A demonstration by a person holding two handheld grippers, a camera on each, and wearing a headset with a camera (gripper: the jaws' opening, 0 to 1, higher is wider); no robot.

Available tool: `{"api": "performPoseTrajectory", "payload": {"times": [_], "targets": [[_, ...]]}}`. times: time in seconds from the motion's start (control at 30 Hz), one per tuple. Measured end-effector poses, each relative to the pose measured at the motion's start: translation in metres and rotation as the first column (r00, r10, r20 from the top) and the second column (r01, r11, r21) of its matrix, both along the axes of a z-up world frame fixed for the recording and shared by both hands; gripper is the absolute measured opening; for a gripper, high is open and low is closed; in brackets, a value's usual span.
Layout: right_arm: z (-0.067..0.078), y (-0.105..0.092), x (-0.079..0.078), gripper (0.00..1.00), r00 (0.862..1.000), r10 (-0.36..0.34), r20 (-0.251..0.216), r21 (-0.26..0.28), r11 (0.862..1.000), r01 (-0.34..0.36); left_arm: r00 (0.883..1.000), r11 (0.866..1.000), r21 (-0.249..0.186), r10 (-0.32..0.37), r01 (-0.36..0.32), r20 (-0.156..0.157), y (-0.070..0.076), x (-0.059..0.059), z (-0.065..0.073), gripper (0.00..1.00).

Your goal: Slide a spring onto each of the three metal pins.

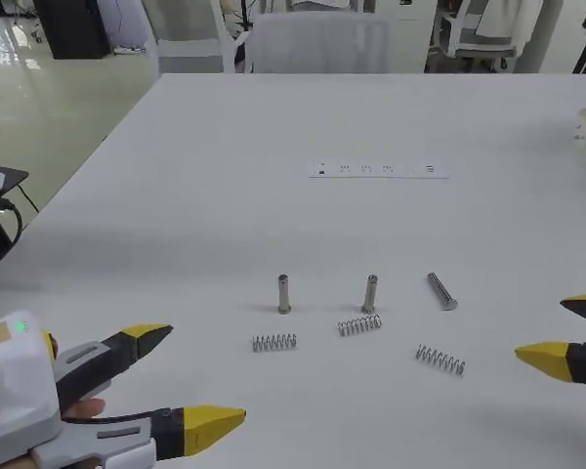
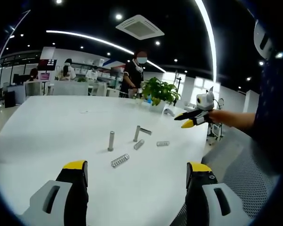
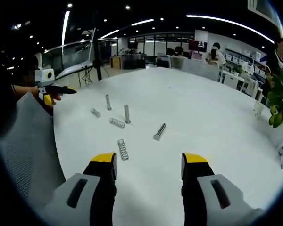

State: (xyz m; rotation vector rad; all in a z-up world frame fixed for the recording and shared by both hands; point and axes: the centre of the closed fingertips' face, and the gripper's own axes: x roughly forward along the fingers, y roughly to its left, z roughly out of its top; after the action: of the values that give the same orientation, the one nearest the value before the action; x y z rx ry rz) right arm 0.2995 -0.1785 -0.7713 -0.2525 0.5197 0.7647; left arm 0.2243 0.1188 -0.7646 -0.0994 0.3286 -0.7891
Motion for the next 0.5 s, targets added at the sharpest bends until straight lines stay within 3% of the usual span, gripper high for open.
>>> {"api": "performPoseTrajectory", "payload": {"times": [0.5], "targets": [[0.012,0.029,0.056,0.49,0.999,0.04,-0.001,-0.054,0.998,-0.04,0.999,1.0,-0.007,0.0,0.001,0.04,0.0,-0.003,0.015,0.83]]}}
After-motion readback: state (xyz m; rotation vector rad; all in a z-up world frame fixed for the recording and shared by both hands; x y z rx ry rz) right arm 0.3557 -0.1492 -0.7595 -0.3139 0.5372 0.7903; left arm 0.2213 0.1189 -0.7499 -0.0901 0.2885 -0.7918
